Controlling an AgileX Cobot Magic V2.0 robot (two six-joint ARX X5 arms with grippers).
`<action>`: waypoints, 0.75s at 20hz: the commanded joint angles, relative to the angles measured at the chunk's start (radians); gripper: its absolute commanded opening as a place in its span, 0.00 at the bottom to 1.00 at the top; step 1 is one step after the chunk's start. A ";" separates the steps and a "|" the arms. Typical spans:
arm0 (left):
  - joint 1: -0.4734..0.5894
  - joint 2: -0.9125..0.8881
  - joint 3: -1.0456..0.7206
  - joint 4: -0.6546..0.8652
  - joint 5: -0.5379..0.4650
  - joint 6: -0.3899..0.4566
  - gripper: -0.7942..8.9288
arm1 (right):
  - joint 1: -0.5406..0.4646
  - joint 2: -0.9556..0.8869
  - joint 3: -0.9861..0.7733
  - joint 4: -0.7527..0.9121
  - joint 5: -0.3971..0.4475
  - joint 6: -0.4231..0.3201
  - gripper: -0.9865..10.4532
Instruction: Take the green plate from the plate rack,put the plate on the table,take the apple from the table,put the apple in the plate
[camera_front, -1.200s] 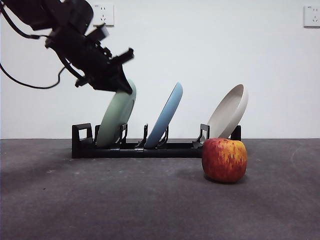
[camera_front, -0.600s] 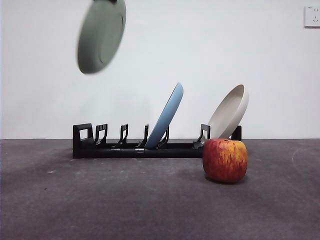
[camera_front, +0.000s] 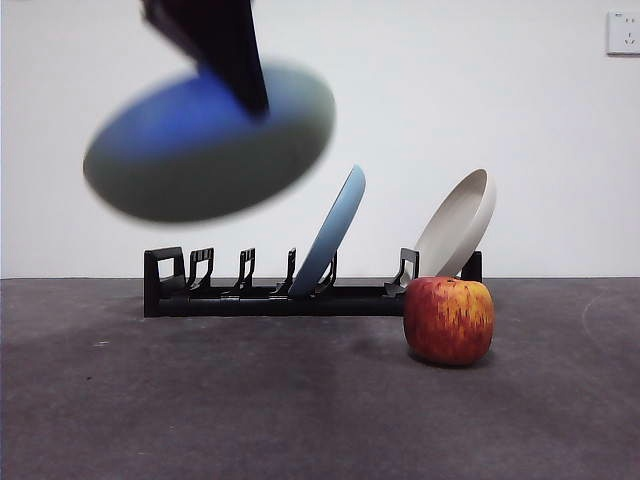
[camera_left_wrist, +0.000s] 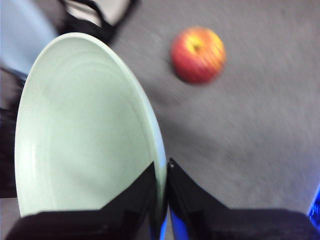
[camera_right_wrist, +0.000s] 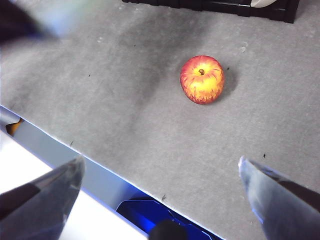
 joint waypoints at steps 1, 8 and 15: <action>-0.047 0.018 -0.128 0.117 -0.035 0.023 0.08 | 0.003 0.000 0.002 0.005 -0.001 0.003 0.66; -0.157 0.204 -0.272 0.338 -0.179 0.048 0.08 | 0.003 0.000 0.002 0.005 -0.002 0.003 0.66; -0.232 0.372 -0.272 0.410 -0.215 0.041 0.08 | 0.003 0.000 0.002 0.005 -0.002 0.003 0.66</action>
